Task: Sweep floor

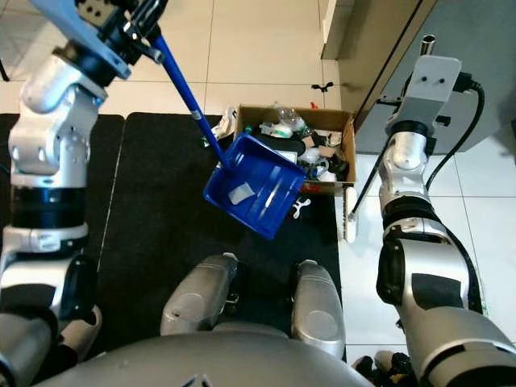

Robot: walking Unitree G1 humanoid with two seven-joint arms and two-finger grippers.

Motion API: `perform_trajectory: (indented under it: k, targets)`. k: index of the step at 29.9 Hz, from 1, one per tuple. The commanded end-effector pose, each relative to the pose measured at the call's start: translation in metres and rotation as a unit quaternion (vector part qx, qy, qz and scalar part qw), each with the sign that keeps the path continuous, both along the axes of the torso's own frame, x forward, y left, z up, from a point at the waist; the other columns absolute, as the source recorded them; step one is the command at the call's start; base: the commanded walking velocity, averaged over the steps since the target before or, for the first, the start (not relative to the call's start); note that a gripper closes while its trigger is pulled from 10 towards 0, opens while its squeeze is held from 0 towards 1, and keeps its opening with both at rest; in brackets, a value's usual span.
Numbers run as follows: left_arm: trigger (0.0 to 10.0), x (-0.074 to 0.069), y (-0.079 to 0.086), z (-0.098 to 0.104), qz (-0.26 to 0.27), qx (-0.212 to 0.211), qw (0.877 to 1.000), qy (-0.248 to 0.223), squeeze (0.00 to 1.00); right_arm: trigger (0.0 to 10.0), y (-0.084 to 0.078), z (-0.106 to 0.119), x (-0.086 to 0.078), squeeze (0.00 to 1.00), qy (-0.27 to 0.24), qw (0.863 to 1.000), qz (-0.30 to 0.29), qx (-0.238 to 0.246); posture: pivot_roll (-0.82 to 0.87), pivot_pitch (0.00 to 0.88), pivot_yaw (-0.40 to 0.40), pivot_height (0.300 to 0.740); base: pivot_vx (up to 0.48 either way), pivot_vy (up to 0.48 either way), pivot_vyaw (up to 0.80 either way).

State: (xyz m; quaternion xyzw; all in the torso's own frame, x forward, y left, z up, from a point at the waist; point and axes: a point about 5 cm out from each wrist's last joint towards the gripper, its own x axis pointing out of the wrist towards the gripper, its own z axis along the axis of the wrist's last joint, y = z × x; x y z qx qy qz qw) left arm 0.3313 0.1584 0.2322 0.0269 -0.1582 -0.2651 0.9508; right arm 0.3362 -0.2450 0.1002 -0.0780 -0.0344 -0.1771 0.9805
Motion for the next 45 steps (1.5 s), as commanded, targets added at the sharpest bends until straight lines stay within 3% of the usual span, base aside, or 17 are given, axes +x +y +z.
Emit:
perform_trajectory:
  k: [1,9,12,18,28,32,45]
  targets:
    - [10.0,0.003,0.010,0.012,0.016,0.024,0.999,-0.031,0.00,10.0,0.001,0.008,0.003,0.00,-0.024,1.000,0.000,-0.003,0.26,0.000,-0.001,0.740,0.000,0.000,0.00]
    - [10.0,0.018,0.027,0.020,0.068,0.047,0.995,-0.059,0.00,10.0,0.002,0.008,0.003,0.00,-0.025,1.000,0.000,-0.001,0.26,0.000,0.000,0.740,0.000,0.000,0.00]
    - [10.0,0.026,0.042,0.025,0.127,0.052,0.987,-0.081,0.00,10.0,0.002,0.008,0.002,0.00,-0.026,1.000,0.001,-0.001,0.25,0.000,0.002,0.740,0.000,0.000,0.00]
    - [10.0,0.027,0.046,0.031,0.159,0.017,0.982,-0.095,0.00,10.0,0.000,0.008,0.001,0.00,-0.031,1.000,-0.001,-0.002,0.25,0.000,0.001,0.740,0.000,0.000,0.00]
    - [10.0,0.017,0.023,0.042,0.146,-0.064,0.979,-0.127,0.00,10.0,0.011,0.031,0.007,0.00,-0.101,0.993,0.038,0.051,0.24,0.001,-0.007,0.740,0.000,0.000,0.00]
    - [10.0,0.009,0.011,0.036,0.144,-0.099,0.978,-0.111,0.00,10.0,0.029,0.045,0.012,0.00,-0.132,0.984,0.090,0.074,0.24,0.003,-0.014,0.740,0.000,0.000,0.00]
    - [10.0,0.007,0.008,0.037,0.154,-0.120,0.976,-0.098,0.00,10.0,0.035,0.052,0.015,0.00,-0.135,0.980,0.116,0.085,0.25,0.002,-0.028,0.740,0.000,0.000,0.00]
